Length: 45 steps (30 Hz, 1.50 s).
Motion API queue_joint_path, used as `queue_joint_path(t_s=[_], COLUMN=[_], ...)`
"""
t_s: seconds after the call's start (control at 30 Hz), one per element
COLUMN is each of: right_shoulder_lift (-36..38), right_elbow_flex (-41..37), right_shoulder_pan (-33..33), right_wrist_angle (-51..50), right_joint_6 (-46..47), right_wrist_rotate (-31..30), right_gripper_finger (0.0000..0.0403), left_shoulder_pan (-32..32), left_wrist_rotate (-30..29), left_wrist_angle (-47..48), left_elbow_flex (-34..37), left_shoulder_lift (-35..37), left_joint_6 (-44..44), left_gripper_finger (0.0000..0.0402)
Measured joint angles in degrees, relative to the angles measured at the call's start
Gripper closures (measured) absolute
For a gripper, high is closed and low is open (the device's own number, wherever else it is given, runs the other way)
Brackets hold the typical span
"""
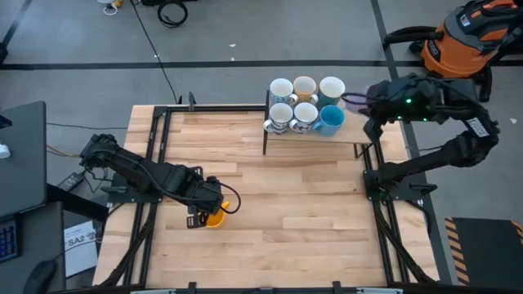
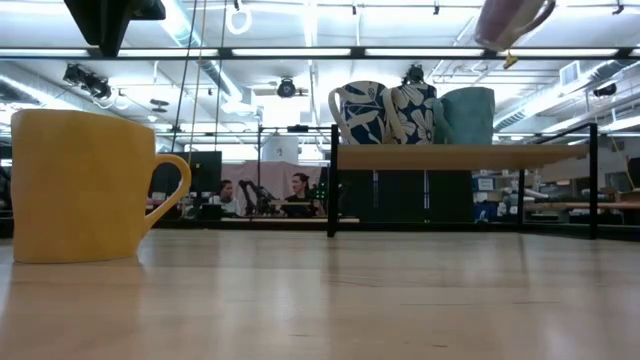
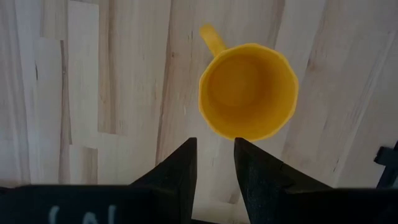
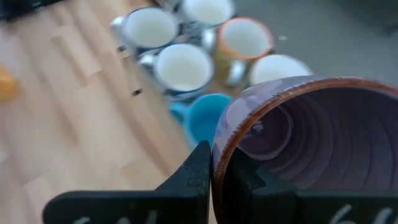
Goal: Place coffee mugs
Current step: Put the purple mug on the shelf
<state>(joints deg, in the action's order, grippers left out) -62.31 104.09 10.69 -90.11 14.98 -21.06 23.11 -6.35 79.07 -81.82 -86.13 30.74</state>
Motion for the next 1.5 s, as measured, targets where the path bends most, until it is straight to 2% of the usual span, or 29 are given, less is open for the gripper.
queue_joint_path(t_s=[0.1,0.2,0.67,1.1,1.2,1.37,1.5], right_shoulder_lift=[0.91,1.08,-2.7,-6.79,-8.36,-11.73,-15.0], right_elbow_flex=[0.0,0.0,-1.62,-5.99,-6.01,-6.01,-6.01], right_shoulder_pan=[1.54,3.6,17.95,32.16,35.56,41.35,44.45], right_wrist_angle=[0.02,0.02,0.11,1.89,1.99,2.01,2.03], right_joint_6=[-0.62,-5.43,-25.7,-38.46,-39.17,-39.64,-40.23], right_wrist_rotate=[-3.49,-5.17,-5.95,3.53,4.29,11.24,13.55], right_gripper_finger=[0.0374,0.0374,0.0374,0.0373,0.0373,0.0373,0.0373], left_shoulder_pan=[-0.01,0.0,-0.02,0.0,-0.02,0.0,0.0], left_wrist_rotate=[0.01,0.02,0.02,0.02,0.02,0.01,0.02], left_wrist_angle=[0.0,0.0,-0.02,-0.07,-0.54,-1.74,-2.26], left_elbow_flex=[0.0,0.0,0.0,0.0,0.0,0.0,0.0], left_shoulder_lift=[0.0,0.0,0.0,-0.02,-0.02,-0.02,-0.02], left_joint_6=[0.01,0.01,0.01,0.05,0.05,0.03,0.05], left_gripper_finger=[0.0288,0.0288,0.0288,0.0288,0.0288,0.0288,0.0288])
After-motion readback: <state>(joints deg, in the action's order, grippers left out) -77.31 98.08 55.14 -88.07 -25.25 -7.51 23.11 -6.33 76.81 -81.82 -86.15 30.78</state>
